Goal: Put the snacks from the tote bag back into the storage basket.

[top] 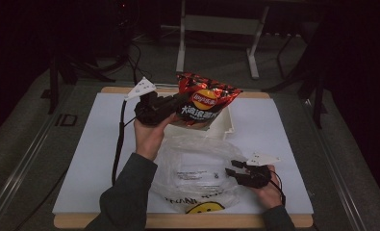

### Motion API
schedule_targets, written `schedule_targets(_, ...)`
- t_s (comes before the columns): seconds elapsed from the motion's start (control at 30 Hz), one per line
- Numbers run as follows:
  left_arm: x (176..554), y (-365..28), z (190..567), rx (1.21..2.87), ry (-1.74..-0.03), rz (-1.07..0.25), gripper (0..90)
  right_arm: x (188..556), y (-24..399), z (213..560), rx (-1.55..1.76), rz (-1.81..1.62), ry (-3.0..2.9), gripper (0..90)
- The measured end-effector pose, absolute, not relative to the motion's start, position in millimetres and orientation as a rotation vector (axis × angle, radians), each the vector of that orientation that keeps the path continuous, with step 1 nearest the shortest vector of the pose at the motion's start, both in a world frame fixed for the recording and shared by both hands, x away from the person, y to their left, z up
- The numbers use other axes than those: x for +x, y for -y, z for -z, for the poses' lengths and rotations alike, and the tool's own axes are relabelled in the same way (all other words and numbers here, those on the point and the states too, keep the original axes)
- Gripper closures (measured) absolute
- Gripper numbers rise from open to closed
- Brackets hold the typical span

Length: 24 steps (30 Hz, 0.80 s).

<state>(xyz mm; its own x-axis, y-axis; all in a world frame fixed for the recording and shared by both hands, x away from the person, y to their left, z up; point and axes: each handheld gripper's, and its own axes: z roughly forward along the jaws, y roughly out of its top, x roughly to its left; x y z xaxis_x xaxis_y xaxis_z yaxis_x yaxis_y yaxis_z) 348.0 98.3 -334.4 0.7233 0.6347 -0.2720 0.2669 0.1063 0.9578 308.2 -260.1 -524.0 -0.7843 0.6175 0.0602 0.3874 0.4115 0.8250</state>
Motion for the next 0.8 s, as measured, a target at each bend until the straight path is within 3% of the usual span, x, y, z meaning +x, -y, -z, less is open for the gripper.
schedule_targets(0.8,374.3,-95.0,339.0,1.497,-0.843,-0.340,89.4,310.3,261.7,535.1,0.884,-1.340,-2.418,54.2)
